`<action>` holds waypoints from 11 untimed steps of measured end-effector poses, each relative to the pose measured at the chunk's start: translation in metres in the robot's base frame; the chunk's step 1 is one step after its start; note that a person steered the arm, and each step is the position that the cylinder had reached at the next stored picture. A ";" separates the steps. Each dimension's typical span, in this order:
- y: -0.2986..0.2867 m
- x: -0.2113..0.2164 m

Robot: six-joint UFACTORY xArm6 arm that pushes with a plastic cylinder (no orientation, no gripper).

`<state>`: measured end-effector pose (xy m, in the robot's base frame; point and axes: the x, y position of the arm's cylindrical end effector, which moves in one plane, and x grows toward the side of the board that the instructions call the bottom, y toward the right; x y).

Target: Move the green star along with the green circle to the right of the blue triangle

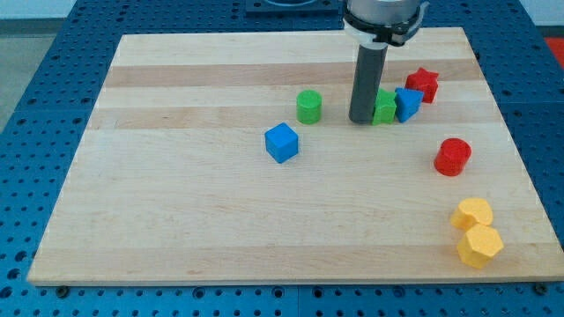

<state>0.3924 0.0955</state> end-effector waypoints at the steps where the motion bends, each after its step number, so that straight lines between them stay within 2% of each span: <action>1: 0.000 0.003; 3: -0.018 0.101; 4: -0.086 0.127; 5: -0.174 0.128; 6: -0.235 0.104; 7: -0.237 0.042; 8: -0.217 -0.004; 10: -0.134 -0.011; 11: -0.114 -0.024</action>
<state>0.3687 -0.0187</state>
